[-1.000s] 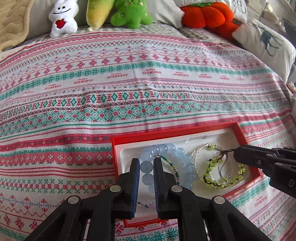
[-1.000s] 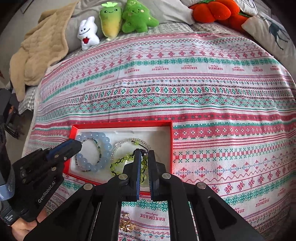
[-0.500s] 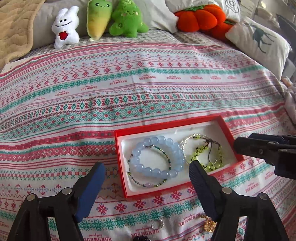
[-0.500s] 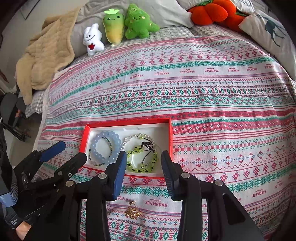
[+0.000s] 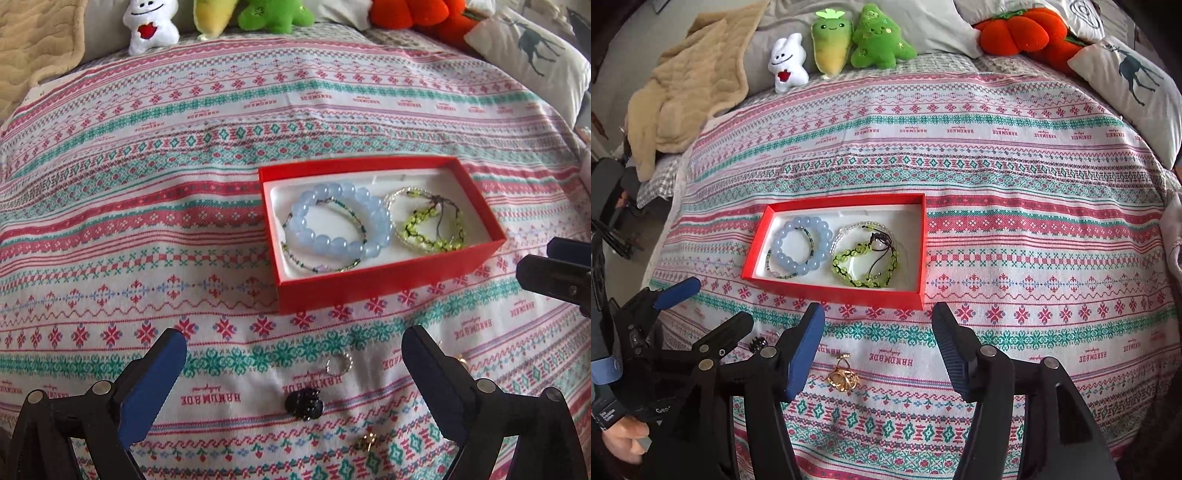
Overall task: Organize jewelry
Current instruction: 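Lift both open tools away from the red box, then lower the left tool onto the black hair clip and close its fingers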
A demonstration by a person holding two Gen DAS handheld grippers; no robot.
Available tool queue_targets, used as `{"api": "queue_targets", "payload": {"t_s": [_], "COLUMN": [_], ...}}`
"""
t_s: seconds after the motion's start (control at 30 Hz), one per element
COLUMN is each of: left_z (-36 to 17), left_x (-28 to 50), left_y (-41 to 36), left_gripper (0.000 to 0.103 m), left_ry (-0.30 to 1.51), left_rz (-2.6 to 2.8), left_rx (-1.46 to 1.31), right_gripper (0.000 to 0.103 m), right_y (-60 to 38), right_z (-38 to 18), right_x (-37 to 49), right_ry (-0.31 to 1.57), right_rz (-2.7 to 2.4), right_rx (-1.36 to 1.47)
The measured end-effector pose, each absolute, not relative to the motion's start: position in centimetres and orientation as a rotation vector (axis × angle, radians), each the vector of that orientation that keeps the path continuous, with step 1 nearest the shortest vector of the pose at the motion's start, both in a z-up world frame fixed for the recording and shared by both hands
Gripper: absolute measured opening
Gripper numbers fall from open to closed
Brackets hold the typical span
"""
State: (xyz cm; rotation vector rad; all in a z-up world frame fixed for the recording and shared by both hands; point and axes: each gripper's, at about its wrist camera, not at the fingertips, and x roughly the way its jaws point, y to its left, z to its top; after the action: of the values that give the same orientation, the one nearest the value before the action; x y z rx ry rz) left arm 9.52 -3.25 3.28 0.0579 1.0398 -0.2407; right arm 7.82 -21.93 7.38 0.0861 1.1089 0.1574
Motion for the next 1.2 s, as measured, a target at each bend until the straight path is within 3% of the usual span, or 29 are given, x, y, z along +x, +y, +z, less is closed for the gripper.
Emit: {"api": "queue_targets", "payload": {"t_s": [0.8, 1.2], "left_z": [-2.2, -2.6], "left_x": [5.0, 4.1], "left_y": [1.0, -1.2], "left_gripper": [0.097, 0.069], "left_ry": [1.118, 1.022], "left_rz": [-0.265, -0.388], "left_rx": [0.061, 0.15], "right_gripper": [0.065, 0.065], "right_y": [-19.6, -19.0], "right_z": [1.5, -0.9], "right_x": [2.8, 1.4], "right_ry": [1.213, 1.204], "right_rz": [0.145, 0.124], "right_rx": [-0.089, -0.142]}}
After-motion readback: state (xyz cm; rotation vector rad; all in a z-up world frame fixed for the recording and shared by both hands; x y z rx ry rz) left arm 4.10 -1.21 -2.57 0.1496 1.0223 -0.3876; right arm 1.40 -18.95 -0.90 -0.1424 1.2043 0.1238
